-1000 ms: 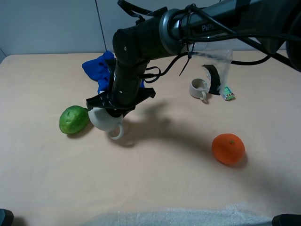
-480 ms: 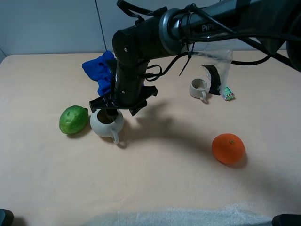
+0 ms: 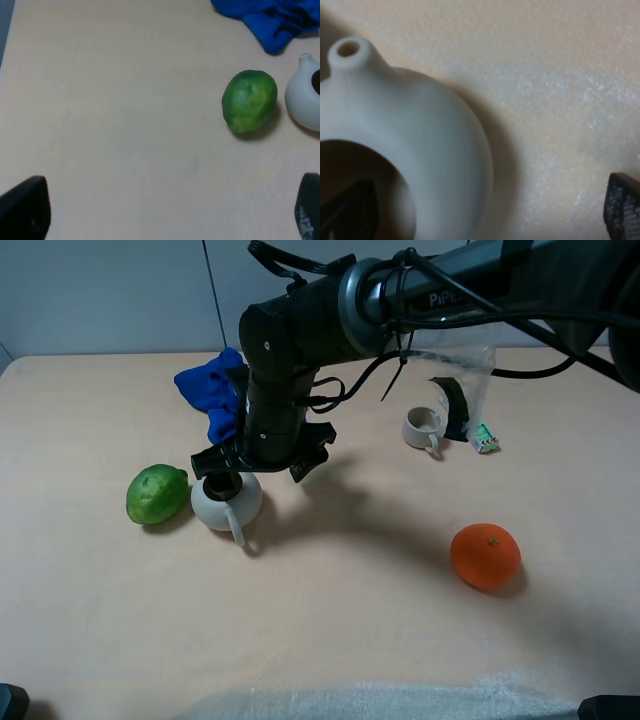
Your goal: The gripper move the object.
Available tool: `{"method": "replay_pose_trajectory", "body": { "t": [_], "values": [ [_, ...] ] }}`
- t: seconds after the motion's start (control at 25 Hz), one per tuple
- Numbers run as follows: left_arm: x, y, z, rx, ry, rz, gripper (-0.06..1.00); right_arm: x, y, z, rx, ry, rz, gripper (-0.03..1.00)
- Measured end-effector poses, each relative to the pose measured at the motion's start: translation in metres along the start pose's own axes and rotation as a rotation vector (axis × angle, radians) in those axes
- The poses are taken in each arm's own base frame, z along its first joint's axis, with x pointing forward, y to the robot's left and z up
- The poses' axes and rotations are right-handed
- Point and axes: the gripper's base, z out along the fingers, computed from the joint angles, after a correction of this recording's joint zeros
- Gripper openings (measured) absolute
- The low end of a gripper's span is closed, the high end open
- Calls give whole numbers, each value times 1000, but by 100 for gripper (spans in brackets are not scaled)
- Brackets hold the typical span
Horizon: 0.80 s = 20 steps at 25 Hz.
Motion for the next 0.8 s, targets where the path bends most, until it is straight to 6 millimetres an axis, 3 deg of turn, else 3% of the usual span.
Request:
{"method": "replay_pose_trajectory", "body": {
  "t": [0.2,0.8],
  "values": [
    [0,0,0,0,0,0,99,0,1,-4,-1,-4,-2,69],
    [0,0,0,0,0,0,99,0,3,-42,0,-14,-22,69]
  ]
}}
